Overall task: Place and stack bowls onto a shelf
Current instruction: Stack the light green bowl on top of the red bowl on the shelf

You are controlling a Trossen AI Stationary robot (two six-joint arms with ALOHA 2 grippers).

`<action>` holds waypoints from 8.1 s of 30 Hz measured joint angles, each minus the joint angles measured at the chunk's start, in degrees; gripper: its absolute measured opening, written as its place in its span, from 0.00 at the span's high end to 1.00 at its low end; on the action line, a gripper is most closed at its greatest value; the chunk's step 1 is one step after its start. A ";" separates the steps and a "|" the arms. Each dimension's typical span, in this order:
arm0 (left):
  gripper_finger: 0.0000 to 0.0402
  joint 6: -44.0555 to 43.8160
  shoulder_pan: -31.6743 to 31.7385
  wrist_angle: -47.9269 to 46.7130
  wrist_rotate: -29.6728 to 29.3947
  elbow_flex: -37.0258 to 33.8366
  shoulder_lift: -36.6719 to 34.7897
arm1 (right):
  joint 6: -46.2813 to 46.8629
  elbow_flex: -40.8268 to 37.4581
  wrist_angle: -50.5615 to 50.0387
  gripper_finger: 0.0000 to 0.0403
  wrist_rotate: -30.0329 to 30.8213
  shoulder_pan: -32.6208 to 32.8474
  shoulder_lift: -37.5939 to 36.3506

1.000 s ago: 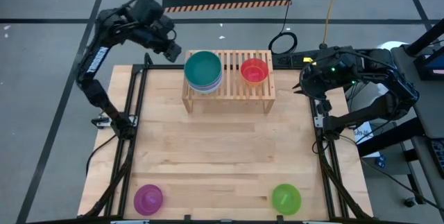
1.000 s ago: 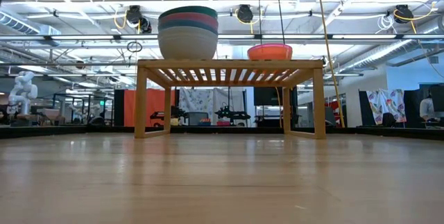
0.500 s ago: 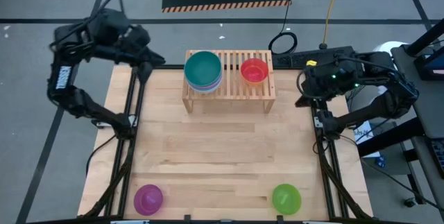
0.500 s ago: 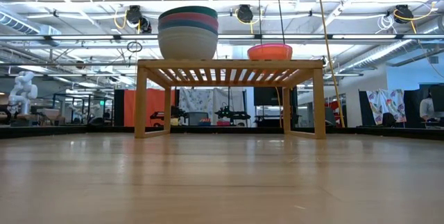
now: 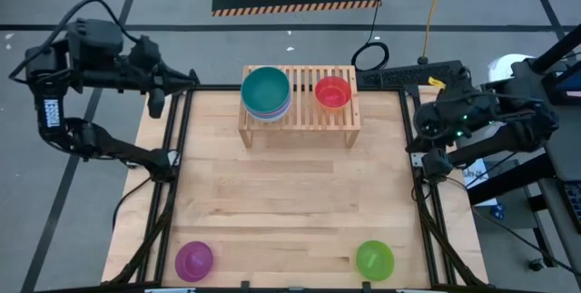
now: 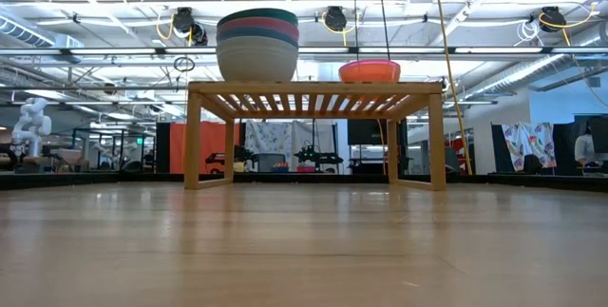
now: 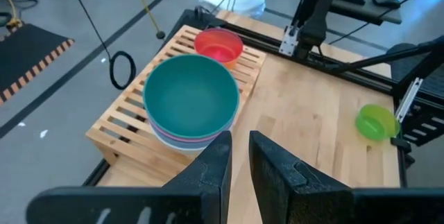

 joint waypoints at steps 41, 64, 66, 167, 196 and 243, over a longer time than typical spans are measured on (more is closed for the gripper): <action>0.86 3.34 0.00 0.00 -0.88 -0.04 -2.62 | 32.30 -45.52 55.73 0.86 -17.40 24.62 14.15; 0.86 3.31 0.00 0.00 -0.86 -0.04 -2.62 | 25.61 -56.80 63.00 0.84 -12.59 28.35 14.18; 0.86 3.46 0.00 0.00 -0.86 -0.04 -2.62 | 25.67 -56.80 63.14 0.84 -12.58 28.76 14.51; 0.86 1.98 0.00 0.02 -0.83 -0.02 -2.49 | 8.55 -59.89 64.93 0.84 -8.32 28.19 15.74; 0.86 0.25 -0.02 0.00 -0.83 -0.02 -2.49 | 18.16 -57.59 65.36 1.00 -8.27 24.25 15.40; 0.86 -7.90 0.00 0.00 -0.83 -0.02 -2.49 | -39.47 14.37 23.73 1.00 -6.97 -43.96 36.32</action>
